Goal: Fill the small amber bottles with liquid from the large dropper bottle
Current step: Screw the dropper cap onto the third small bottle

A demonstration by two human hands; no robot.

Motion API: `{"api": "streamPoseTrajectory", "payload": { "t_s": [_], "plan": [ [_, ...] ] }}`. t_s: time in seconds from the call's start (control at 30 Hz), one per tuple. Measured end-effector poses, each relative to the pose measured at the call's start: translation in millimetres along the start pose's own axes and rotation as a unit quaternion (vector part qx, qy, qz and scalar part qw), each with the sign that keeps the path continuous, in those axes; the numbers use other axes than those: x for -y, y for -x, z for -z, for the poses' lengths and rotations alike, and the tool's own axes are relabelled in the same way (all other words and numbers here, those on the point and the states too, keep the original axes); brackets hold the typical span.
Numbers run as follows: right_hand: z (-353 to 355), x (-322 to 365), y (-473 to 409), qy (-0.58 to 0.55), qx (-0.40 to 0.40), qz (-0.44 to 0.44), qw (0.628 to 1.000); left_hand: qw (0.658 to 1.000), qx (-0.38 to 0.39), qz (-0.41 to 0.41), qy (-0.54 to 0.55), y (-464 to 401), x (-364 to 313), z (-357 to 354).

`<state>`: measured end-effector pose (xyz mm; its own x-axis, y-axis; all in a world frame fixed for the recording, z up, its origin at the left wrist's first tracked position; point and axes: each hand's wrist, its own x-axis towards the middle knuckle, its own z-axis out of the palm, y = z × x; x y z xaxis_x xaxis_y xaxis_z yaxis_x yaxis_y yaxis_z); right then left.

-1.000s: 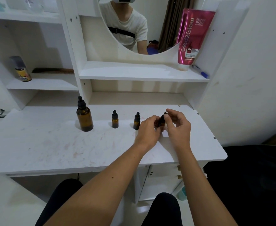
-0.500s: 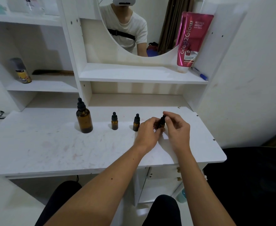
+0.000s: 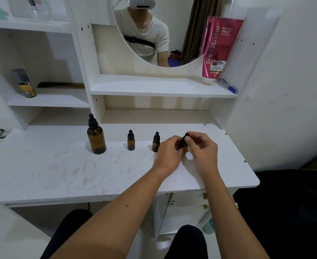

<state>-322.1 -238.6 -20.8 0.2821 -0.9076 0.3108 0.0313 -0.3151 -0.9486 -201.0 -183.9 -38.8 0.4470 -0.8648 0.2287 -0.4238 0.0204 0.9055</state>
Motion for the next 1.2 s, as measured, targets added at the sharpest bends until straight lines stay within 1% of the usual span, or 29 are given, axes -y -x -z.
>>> {"api": "streamPoseTrajectory", "payload": {
  "t_s": [0.1,0.2,0.27,0.4,0.53,0.67,0.77,0.93,1.2],
  "plan": [
    [0.2,-0.2,-1.1,-0.019,-0.008,-0.004,1.0,1.0,0.001,-0.001,0.001,-0.2,-0.1,0.3],
    [1.0,0.8,-1.2,-0.029,0.016,0.006,0.999,1.0,0.003,-0.007,-0.012,0.4,-0.9,1.0],
    [1.0,-0.1,-1.9,-0.044,0.031,-0.009,0.999,1.0,0.007,-0.007,-0.018,0.7,-1.3,1.4],
    [2.4,-4.6,-4.5,-0.023,0.024,-0.015,0.999,1.0,0.008,-0.011,-0.025,0.8,-2.5,1.7],
    [2.3,-4.3,-3.6,-0.029,0.028,-0.015,0.999,1.0,0.007,-0.008,-0.024,1.7,-4.2,3.2],
    [3.0,-2.4,-3.6,-0.052,0.056,-0.022,0.997,1.0,0.011,-0.008,-0.019,1.2,-3.5,3.7],
    [3.6,-4.4,-4.8,-0.043,0.071,-0.022,0.996,1.0,0.012,-0.006,-0.019,0.6,-2.3,3.6],
    [3.5,-5.9,-4.9,-0.041,0.051,-0.027,0.998,1.0,0.013,-0.005,-0.019,-0.1,0.4,3.5],
    [2.3,-2.7,-3.3,-0.004,0.013,-0.031,0.999,1.0,0.007,-0.008,-0.015,-0.6,-0.7,1.5]
  ]
}}
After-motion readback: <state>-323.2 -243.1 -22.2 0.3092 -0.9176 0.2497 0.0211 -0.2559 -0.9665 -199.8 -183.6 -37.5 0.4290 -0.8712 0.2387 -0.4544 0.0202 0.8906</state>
